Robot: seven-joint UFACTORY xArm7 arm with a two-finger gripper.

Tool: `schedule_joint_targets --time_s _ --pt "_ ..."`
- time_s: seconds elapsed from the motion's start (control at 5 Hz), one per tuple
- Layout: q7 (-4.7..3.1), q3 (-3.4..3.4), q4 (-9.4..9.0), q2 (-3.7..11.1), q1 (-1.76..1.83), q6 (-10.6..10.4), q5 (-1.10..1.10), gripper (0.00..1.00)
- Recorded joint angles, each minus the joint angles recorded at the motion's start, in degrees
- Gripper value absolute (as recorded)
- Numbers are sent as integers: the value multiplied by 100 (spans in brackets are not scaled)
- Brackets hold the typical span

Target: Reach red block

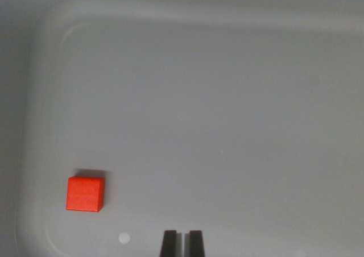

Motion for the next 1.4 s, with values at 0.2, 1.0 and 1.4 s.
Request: schedule_joint_targets --time_s 0.2,1.0,1.4 --pt "0 0 -1 0 0 -1 0 0" --pt "17 14 -67 29 19 -90 -3 0" --pt "36 29 -140 60 40 -187 -7 0"
